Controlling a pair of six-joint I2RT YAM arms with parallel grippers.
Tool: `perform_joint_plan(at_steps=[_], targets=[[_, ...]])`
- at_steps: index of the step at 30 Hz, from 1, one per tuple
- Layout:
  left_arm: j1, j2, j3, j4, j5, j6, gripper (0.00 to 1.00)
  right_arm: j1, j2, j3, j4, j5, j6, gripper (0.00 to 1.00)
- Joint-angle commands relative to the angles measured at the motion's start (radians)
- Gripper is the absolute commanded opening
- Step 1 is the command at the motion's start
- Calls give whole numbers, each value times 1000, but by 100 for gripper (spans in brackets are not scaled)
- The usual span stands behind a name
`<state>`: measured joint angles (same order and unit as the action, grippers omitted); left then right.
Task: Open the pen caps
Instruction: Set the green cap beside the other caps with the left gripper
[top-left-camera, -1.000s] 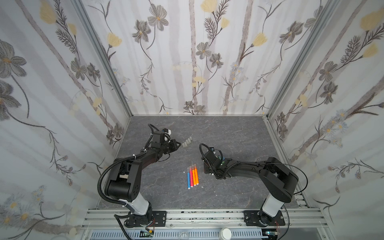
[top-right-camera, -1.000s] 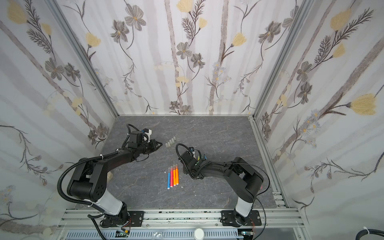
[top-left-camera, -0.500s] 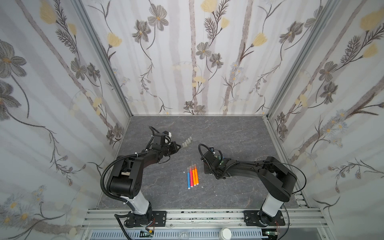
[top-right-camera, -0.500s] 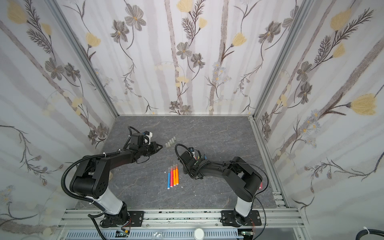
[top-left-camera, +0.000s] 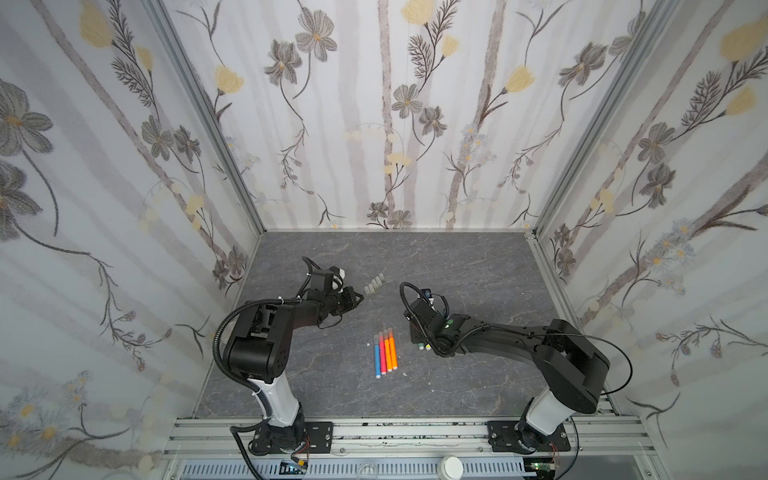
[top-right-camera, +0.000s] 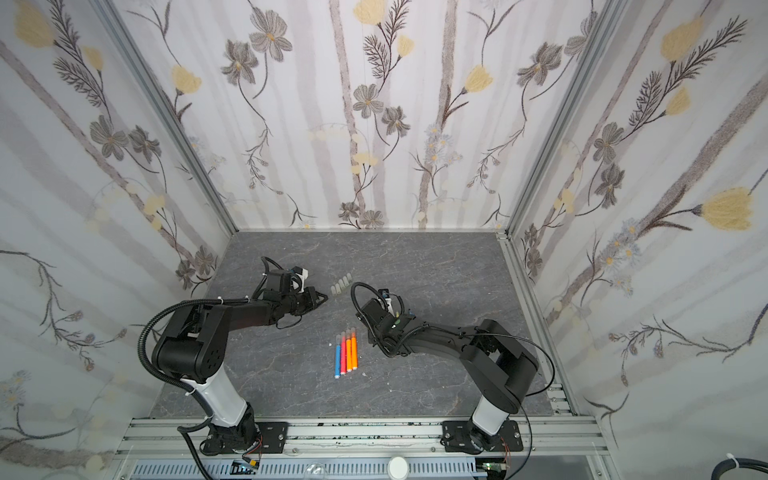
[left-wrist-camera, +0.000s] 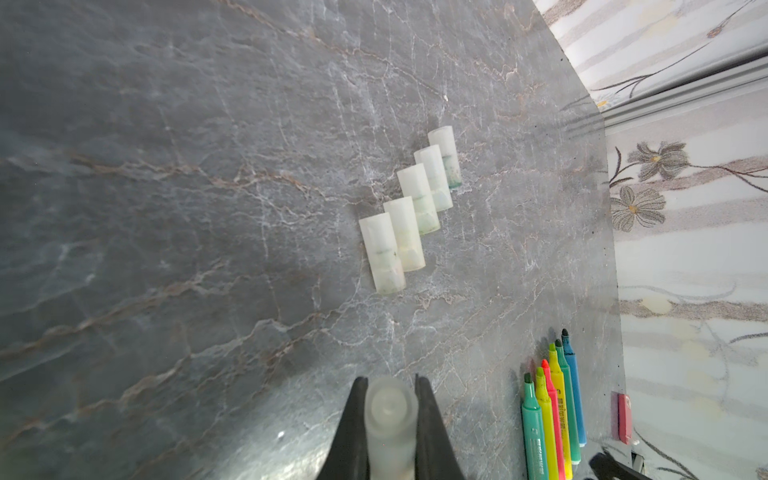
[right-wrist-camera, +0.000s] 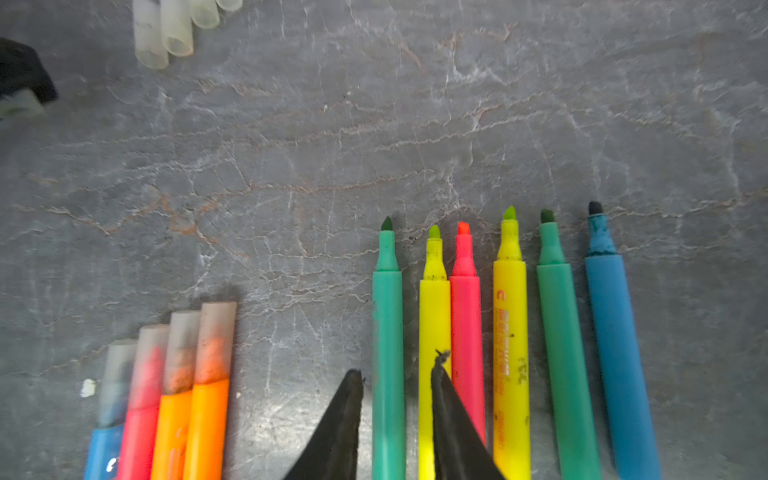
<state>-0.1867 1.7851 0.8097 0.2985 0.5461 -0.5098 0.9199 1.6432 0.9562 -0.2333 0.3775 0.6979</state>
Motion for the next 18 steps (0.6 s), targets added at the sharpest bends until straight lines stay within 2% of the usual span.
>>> perform_joint_plan(at_steps=[1, 9, 18], targets=[[1, 30, 21, 43, 8, -13, 7, -1, -42, 3, -25, 55, -15, 30], [-2, 110, 76, 60, 11, -29, 12, -1, -132, 0, -46, 66, -35, 31], [-3, 157, 112, 64, 6, -35, 24, 0, -142, -13, -41, 49, -33, 31]])
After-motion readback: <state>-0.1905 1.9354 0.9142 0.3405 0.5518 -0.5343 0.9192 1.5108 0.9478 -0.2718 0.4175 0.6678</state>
